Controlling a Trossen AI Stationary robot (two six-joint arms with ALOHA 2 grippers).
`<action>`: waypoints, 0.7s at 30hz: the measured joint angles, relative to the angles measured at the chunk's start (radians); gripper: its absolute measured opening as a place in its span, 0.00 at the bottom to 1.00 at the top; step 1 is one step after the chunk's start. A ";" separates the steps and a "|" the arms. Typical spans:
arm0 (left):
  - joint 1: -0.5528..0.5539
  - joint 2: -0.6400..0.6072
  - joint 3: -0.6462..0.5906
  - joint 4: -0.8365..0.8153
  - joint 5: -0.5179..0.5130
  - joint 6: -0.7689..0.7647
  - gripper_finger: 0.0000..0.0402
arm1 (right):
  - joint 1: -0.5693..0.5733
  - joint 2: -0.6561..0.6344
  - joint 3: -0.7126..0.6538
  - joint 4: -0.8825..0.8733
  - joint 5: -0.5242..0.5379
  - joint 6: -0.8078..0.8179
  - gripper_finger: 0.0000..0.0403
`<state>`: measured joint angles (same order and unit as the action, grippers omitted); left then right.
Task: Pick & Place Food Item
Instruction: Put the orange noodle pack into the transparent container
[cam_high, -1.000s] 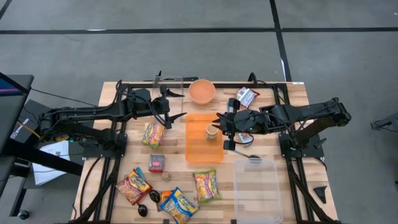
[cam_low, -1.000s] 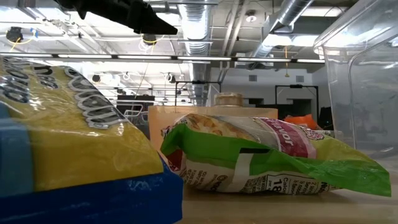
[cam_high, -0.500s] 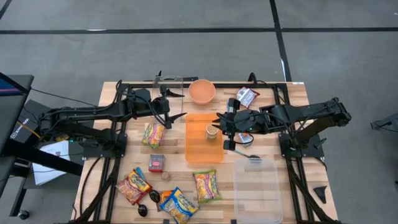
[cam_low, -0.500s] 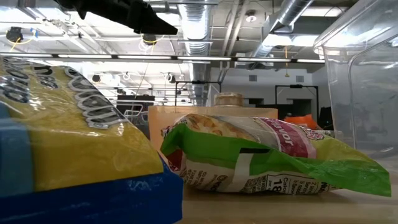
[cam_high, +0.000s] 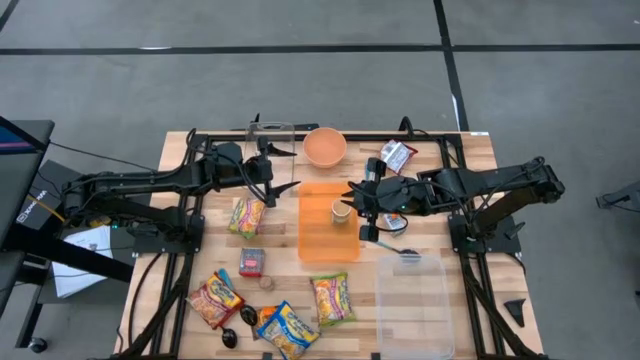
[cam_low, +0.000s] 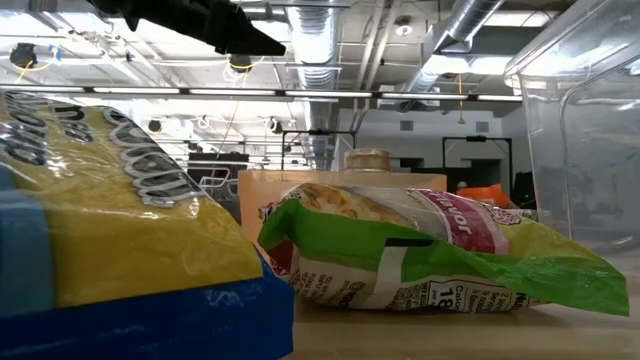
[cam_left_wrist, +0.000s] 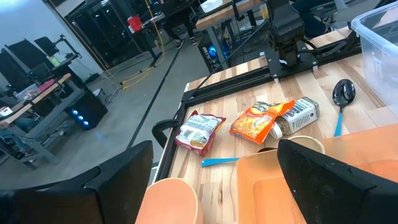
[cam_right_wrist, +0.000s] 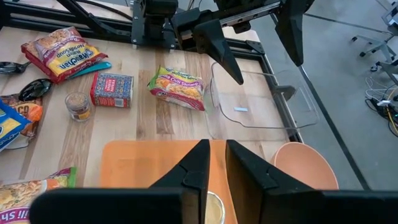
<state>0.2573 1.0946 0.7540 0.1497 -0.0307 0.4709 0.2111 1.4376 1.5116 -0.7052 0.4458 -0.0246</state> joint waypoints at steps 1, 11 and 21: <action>0.000 0.000 0.000 0.000 0.000 0.000 0.84 | 0.000 0.000 0.000 0.000 0.000 0.000 0.12; 0.000 0.000 0.000 -0.001 -0.005 -0.004 0.84 | -0.088 0.008 -0.002 -0.513 0.093 0.354 0.12; 0.000 0.000 0.000 -0.001 -0.003 -0.004 0.84 | -0.077 0.020 0.000 -0.409 0.005 0.344 0.12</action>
<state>0.2573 1.0946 0.7540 0.1490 -0.0341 0.4667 0.1344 1.4574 1.5112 -1.1140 0.4507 0.3189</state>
